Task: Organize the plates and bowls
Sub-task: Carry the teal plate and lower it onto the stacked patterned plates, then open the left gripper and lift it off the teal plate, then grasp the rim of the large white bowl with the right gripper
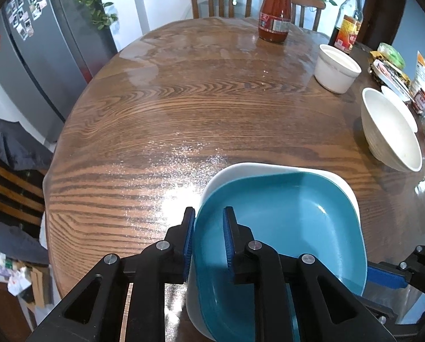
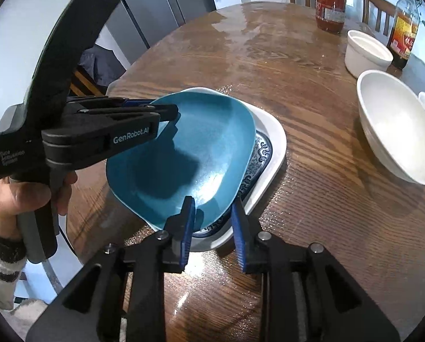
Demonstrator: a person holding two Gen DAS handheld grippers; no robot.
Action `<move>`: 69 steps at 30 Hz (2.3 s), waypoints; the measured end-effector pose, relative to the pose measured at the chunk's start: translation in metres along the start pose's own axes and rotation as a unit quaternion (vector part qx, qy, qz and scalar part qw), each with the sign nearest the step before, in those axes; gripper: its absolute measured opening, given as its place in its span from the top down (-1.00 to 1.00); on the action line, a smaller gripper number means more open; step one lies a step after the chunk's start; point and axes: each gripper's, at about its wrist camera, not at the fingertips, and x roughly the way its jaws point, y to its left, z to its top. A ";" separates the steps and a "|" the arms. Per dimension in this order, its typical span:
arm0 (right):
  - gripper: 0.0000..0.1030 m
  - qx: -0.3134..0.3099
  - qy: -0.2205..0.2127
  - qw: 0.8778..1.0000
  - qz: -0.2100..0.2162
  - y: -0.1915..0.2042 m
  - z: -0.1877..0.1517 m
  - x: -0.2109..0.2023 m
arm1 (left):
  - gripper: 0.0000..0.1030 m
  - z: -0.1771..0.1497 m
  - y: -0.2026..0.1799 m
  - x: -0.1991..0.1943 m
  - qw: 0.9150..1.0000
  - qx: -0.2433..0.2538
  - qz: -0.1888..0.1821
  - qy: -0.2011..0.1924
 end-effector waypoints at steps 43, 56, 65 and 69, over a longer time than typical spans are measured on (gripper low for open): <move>-0.55 0.129 -0.112 0.985 -0.012 -0.090 -0.037 -0.086 | -0.78 0.001 -0.052 -0.036 0.999 0.011 0.020 -0.035; -0.55 0.258 -0.135 0.955 -0.052 -0.186 -0.052 -0.121 | -0.78 0.044 -0.111 -0.023 0.997 0.026 -0.056 -0.034; -0.51 0.266 -0.101 0.958 -0.045 -0.220 -0.017 -0.089 | -0.73 0.080 -0.167 0.033 0.999 0.032 -0.033 0.014; 0.05 0.265 -0.073 0.961 -0.039 -0.229 -0.007 -0.066 | 0.00 0.081 -0.174 0.043 0.998 0.028 -0.054 0.034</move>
